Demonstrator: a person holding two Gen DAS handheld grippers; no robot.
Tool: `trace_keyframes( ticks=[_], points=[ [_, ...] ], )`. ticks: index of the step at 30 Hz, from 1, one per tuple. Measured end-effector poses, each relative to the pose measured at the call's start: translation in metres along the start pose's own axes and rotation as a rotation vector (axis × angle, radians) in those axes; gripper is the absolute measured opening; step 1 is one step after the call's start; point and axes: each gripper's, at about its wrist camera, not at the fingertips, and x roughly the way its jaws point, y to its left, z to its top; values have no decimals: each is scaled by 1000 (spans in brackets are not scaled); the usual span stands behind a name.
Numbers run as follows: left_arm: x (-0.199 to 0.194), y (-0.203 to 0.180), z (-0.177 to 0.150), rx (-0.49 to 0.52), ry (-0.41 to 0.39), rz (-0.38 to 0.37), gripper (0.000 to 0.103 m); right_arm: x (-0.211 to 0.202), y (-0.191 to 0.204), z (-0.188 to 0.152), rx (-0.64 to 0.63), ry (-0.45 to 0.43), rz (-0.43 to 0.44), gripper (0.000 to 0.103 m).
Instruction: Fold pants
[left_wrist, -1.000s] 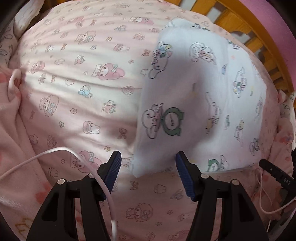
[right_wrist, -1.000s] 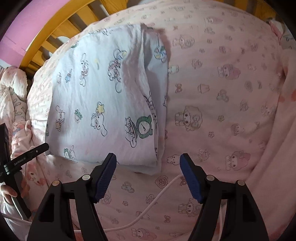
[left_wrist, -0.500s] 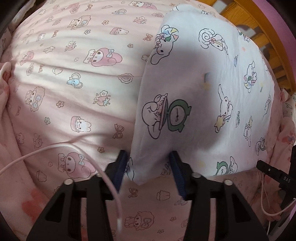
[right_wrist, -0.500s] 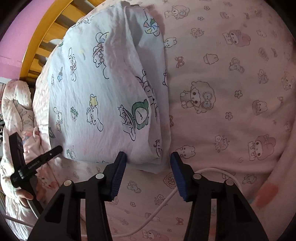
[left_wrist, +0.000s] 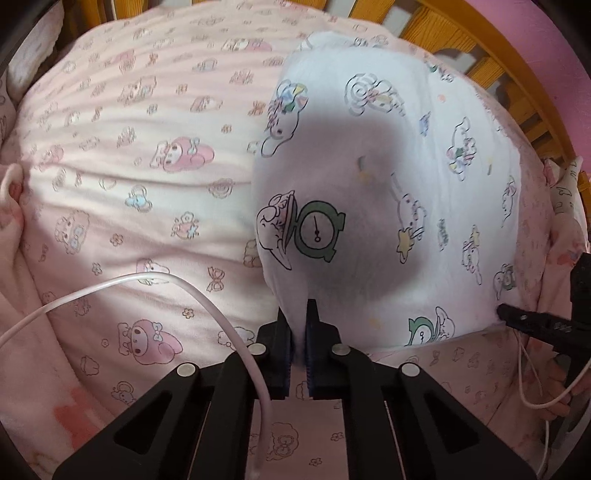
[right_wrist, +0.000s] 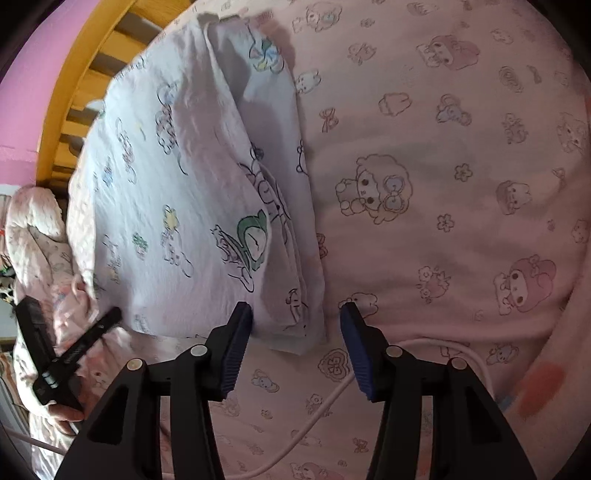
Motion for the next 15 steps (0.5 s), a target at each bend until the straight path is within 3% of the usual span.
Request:
trace_keyframes(
  ticks=[2, 7, 15],
  points=[
    [-6, -1, -2, 18, -10, 2, 5, 6, 9, -2, -46, 12, -8, 18],
    [-5, 2, -2, -10, 8, 10, 5, -3, 8, -3, -28, -22, 10, 11],
    [-23, -13, 6, 23, -35, 25, 5, -24, 16, -5, -61, -87, 2, 7]
  ],
)
